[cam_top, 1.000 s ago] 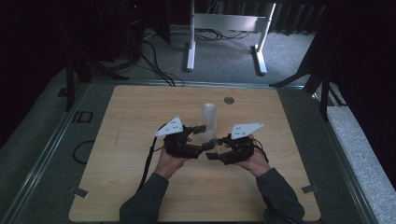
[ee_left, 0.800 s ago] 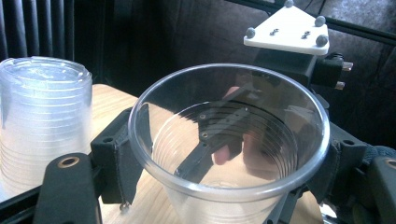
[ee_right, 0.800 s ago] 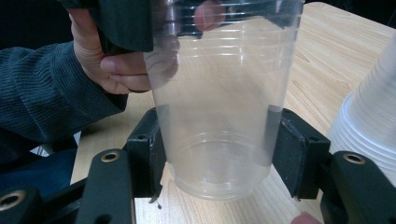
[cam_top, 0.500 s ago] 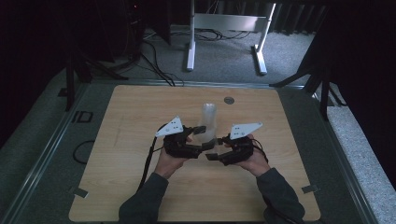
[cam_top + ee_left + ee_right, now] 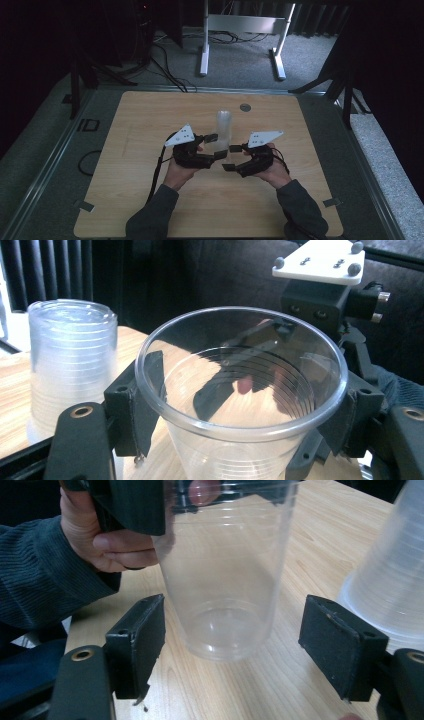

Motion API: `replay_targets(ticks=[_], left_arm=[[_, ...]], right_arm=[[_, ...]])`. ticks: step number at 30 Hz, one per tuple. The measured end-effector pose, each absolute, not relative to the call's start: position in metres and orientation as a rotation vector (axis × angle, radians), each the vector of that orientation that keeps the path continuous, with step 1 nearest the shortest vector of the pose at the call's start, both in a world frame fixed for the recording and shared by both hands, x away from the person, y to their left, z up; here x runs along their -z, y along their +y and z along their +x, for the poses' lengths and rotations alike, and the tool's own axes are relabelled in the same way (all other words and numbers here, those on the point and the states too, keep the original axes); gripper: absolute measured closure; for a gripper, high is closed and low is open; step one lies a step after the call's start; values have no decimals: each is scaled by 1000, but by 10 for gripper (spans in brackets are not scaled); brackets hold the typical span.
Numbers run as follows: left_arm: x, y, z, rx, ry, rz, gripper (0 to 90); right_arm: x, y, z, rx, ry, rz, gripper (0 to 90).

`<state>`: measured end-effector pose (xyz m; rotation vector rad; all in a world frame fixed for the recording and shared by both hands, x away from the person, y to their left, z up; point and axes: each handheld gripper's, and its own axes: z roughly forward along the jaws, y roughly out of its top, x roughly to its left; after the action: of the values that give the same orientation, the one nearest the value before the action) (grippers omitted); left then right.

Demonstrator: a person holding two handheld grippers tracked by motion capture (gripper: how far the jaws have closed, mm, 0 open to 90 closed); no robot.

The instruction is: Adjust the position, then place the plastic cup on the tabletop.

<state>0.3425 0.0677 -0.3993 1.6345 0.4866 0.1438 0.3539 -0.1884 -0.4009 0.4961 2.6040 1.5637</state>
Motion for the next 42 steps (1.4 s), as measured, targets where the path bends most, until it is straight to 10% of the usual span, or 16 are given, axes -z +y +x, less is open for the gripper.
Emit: replay_targets(ticks=[42], left_arm=[[404,99,341,-290,617,1650,276]], right_arm=[[401,-198,351,-1454,2535,564,217]])
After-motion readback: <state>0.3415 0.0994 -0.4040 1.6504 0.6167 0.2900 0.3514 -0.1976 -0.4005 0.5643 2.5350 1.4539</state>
